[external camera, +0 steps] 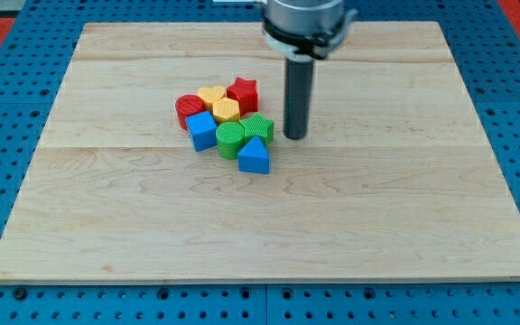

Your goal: Move the blue triangle below to the green circle

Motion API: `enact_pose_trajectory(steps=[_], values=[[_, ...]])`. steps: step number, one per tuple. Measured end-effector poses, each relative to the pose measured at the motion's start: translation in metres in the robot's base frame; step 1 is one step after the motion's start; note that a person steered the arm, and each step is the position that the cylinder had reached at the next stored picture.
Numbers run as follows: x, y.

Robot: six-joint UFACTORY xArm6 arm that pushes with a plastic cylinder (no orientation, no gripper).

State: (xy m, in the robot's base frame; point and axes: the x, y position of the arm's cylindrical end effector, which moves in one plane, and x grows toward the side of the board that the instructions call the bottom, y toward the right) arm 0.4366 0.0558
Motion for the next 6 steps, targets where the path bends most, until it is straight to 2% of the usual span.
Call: enact_pose_trajectory(steps=[1,3,6], values=[[0.043,-0.005],[0.036,-0.066],[0.035,-0.070]])
